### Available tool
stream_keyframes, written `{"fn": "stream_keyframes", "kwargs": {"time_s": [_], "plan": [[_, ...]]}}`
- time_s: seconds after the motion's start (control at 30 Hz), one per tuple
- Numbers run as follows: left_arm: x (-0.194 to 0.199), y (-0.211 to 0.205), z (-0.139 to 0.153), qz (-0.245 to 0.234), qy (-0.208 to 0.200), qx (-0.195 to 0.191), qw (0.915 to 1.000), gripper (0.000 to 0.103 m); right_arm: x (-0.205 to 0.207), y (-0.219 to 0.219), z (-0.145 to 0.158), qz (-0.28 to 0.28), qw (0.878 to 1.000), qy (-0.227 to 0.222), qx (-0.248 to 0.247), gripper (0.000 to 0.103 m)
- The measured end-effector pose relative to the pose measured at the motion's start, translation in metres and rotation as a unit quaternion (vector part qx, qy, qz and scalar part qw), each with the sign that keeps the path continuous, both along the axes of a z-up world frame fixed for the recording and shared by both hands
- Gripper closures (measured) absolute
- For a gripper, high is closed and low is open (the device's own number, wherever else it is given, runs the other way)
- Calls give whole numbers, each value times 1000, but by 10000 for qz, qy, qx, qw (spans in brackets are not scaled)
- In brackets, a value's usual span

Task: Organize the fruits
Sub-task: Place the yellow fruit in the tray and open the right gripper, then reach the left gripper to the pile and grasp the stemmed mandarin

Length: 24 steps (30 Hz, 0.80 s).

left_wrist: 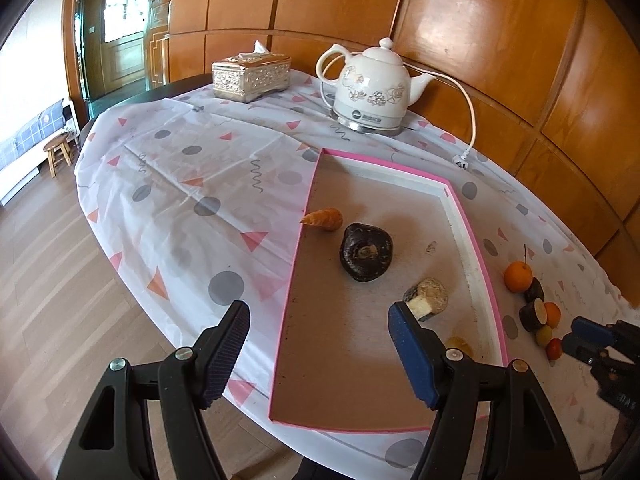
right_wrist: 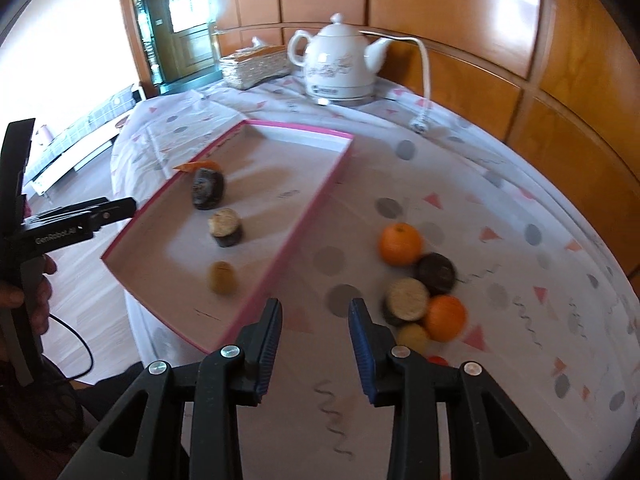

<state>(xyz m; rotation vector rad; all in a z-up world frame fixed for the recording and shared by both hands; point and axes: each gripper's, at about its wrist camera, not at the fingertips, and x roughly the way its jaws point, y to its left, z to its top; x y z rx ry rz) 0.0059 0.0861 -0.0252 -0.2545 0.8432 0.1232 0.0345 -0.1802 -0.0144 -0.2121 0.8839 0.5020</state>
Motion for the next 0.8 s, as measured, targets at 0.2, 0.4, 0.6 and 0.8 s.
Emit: {"fn": "stream_keyframes", "kwargs": {"time_s": [0.2, 0.4, 0.6, 0.8], "plan": [[2, -8, -1, -128, 35, 42, 9999, 31, 1, -36, 0, -354, 9992, -36, -170, 68], [3, -14, -3, -221, 106, 50, 9997, 31, 3, -73, -3, -706, 9968, -13, -362, 68], [5, -20, -3, -306, 126, 101, 9994, 31, 5, -117, -7, -1126, 9920, 19, -569, 68], [8, -32, 0, -476, 139, 172, 9986, 31, 12, -175, -21, -1821, 9802, 153, -756, 68]]}}
